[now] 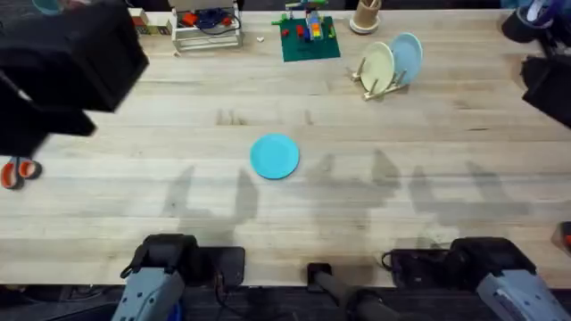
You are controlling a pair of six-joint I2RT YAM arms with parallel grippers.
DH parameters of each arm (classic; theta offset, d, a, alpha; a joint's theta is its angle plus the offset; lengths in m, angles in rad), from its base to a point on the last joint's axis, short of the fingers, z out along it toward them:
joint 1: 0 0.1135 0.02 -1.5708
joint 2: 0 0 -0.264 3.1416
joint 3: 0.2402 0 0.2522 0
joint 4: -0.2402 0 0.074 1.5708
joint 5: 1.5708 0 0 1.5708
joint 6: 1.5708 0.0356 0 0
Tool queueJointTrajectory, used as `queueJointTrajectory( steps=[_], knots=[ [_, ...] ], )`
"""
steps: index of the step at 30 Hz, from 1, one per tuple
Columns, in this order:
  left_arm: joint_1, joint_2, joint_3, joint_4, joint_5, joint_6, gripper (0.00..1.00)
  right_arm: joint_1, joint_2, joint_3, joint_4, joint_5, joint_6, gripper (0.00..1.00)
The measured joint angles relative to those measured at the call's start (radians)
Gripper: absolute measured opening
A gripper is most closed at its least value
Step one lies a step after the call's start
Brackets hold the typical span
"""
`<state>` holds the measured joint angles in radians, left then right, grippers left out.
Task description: Pick up the plates from the table one by one and place each into a slot on the dish rack.
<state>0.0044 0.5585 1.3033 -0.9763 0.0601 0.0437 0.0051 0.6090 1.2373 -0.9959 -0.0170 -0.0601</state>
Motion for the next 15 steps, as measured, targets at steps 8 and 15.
queueJointTrajectory(
  steps=[8,15],
  knots=[
    [0.000,0.258,0.319,-0.334,0.001,-0.003,0.992,0.000,0.293,0.273,-0.293,-0.003,-0.001,0.992],
    [0.000,0.489,0.509,-0.535,0.029,-0.003,0.992,0.000,0.483,0.407,-0.421,-0.006,-0.004,0.992]
  ],
)
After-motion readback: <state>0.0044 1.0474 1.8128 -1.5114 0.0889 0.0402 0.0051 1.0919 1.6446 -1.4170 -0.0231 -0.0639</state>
